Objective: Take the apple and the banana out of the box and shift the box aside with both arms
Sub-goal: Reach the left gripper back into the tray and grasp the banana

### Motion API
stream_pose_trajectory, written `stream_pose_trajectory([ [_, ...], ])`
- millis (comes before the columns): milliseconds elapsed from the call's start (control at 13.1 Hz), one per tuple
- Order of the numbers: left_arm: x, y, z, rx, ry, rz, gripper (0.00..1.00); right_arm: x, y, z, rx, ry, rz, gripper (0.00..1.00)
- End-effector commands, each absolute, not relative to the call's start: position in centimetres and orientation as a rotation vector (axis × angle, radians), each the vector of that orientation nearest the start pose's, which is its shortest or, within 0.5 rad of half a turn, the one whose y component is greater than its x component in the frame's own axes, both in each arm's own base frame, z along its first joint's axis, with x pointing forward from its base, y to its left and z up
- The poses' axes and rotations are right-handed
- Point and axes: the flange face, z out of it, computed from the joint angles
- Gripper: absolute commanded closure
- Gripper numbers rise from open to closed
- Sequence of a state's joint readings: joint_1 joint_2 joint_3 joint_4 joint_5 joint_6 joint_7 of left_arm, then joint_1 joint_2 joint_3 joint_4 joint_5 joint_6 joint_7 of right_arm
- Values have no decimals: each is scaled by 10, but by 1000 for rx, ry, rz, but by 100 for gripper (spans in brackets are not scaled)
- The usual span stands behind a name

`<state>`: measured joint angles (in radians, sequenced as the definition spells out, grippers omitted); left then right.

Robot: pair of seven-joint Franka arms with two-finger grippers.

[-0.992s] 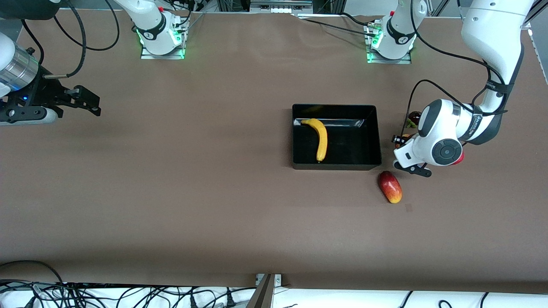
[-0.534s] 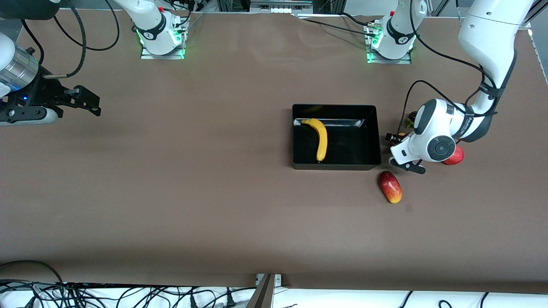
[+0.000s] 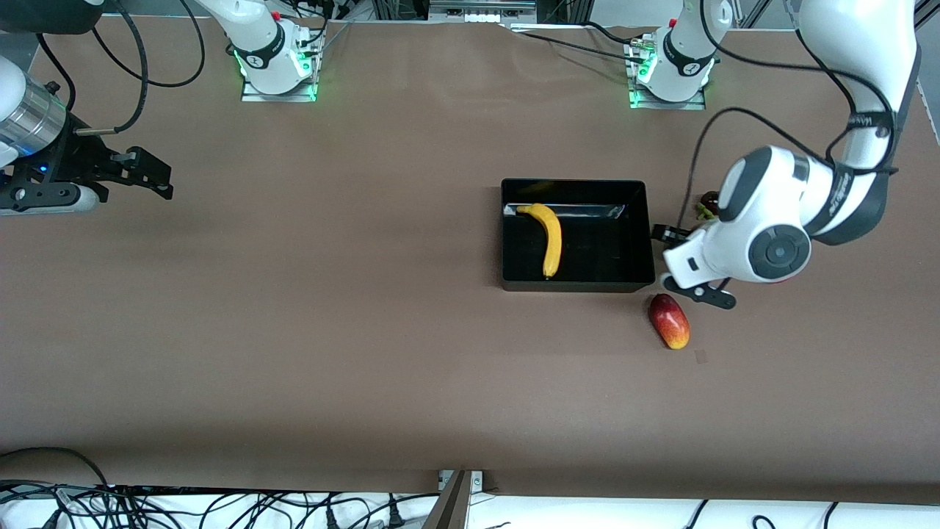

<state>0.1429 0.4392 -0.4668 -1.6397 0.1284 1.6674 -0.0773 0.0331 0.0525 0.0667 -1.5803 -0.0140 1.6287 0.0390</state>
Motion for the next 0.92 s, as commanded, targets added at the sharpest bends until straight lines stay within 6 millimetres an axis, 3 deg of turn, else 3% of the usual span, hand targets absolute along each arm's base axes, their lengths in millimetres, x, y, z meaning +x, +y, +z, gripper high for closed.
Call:
stream_pose_trajectory([
  [0, 591, -228, 348, -3089, 318, 526, 0, 570, 55, 601, -3150, -110, -1, 0],
  [153, 577, -270, 314, -3106, 262, 490, 0, 570, 55, 601, -3150, -110, 1, 0],
  [229, 573, -278, 295, -3123, 252, 474, 0, 570, 55, 601, -3150, -110, 1, 0],
  [381, 557, -287, 265, -3140, 263, 448, 0, 570, 55, 601, -3150, -110, 1, 0],
  [610, 541, -311, 246, -3137, 273, 470, 0, 570, 55, 601, -3150, -110, 1, 0],
  [839, 533, -314, 222, -3118, 238, 535, 0, 570, 55, 601, -3150, -110, -1, 0],
])
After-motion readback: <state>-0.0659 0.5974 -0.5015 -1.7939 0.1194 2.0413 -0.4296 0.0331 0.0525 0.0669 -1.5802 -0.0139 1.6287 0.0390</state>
